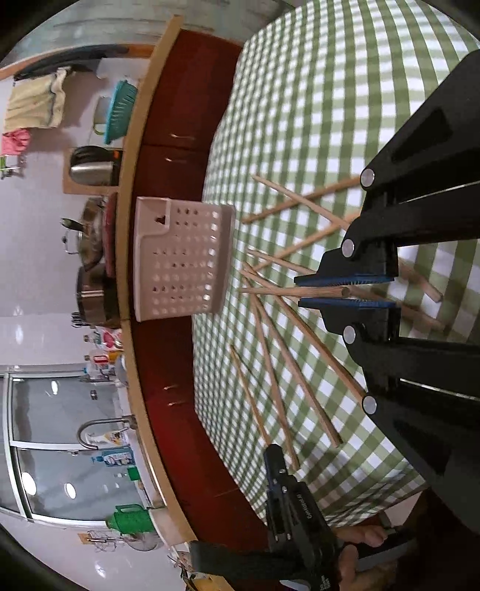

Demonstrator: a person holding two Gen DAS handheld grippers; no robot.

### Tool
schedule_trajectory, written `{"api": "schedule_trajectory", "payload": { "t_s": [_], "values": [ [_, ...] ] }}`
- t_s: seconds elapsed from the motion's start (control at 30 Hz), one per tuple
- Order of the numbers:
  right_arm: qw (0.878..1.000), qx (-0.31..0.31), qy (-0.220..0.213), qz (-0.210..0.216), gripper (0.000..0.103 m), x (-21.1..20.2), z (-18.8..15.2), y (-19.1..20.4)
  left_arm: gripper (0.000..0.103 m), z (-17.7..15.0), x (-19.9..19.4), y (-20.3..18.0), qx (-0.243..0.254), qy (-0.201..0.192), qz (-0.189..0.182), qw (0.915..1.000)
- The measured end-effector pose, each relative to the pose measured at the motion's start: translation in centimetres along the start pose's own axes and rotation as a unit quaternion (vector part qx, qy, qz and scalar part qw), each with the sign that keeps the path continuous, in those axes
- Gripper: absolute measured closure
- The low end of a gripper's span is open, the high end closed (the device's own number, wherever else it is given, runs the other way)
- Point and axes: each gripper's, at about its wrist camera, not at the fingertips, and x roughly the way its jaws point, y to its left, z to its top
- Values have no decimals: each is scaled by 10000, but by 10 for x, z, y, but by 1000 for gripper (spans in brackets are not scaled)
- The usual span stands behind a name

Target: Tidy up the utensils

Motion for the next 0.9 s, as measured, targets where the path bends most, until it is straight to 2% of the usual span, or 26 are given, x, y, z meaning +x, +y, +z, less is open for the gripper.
{"api": "schedule_trajectory", "payload": {
  "t_s": [0.5, 0.9],
  "values": [
    [9966, -142, -789, -202, 96, -42, 36, 4, 98, 28, -34, -3, -5, -572, -1, 9984],
    [9927, -285, -1151, -220, 96, -44, 76, 4, 98, 58, -48, -1, -7, -809, -43, 9967]
  ]
}}
